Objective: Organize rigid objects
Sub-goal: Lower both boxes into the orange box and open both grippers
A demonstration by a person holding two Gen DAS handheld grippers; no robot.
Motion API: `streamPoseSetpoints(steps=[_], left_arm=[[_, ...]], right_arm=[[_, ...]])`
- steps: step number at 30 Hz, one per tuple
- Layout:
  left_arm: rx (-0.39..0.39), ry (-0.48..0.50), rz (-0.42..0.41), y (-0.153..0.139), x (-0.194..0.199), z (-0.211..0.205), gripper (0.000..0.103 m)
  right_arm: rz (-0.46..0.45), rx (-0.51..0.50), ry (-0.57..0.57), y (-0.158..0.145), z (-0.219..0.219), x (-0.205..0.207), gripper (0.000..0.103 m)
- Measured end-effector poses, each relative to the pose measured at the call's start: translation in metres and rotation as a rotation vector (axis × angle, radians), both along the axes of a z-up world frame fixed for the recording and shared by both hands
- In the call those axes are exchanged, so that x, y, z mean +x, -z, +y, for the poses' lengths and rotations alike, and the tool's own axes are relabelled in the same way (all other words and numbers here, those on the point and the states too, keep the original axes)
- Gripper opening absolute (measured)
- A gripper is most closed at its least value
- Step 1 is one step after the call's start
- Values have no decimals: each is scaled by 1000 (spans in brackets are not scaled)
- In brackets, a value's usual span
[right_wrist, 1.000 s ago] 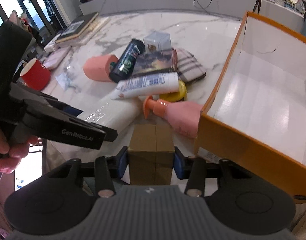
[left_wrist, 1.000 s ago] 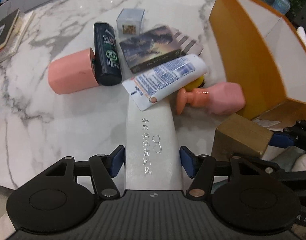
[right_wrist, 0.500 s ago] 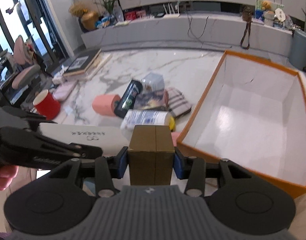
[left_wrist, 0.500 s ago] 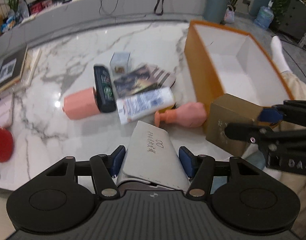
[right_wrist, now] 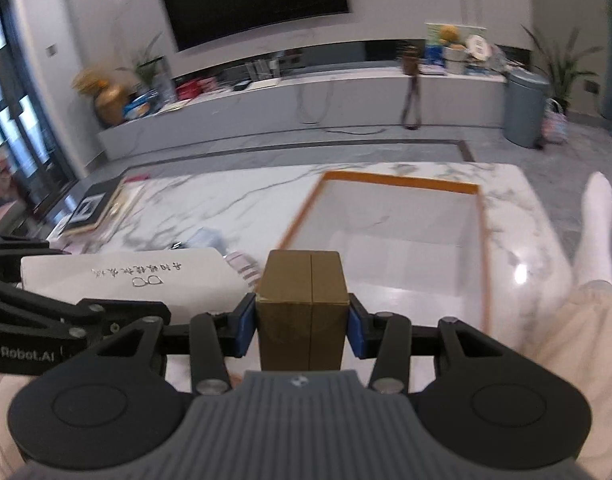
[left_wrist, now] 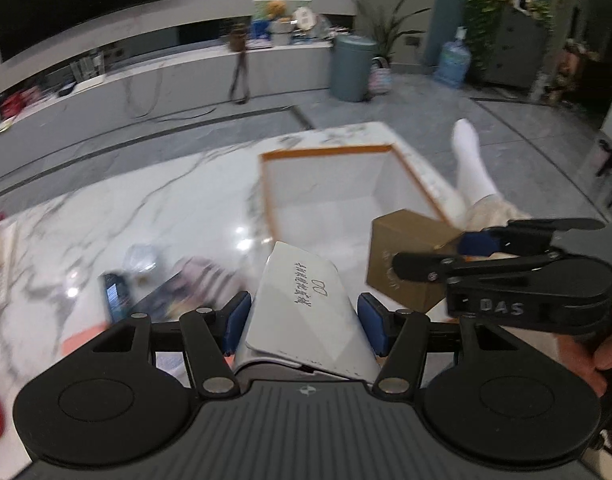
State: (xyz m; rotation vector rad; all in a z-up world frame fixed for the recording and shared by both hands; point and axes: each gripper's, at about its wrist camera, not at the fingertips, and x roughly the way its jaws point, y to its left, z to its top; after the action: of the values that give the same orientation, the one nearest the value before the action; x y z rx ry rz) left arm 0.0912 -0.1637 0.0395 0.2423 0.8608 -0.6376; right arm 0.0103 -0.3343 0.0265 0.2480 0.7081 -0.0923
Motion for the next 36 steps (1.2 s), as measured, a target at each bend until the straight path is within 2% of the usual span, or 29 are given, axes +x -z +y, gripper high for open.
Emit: streamPoseSetpoints(steps=[7, 16, 22, 24, 29, 36], left_arm=[[9, 35, 63, 49, 33, -52, 67], [111, 64, 113, 98, 48, -82, 67], [184, 88, 116, 116, 49, -93, 67], [219, 108, 95, 117, 45, -100, 67], [292, 127, 140, 117, 50, -107, 67], [330, 131, 162, 117, 49, -109, 69]], right_arm=[[106, 120, 94, 34, -52, 25, 45], [242, 240, 99, 87, -76, 59, 45], [331, 231, 71, 102, -71, 79, 45], [352, 224, 63, 106, -71, 83, 45], [389, 210, 59, 114, -72, 91, 45], [414, 226, 64, 119, -76, 94, 45]])
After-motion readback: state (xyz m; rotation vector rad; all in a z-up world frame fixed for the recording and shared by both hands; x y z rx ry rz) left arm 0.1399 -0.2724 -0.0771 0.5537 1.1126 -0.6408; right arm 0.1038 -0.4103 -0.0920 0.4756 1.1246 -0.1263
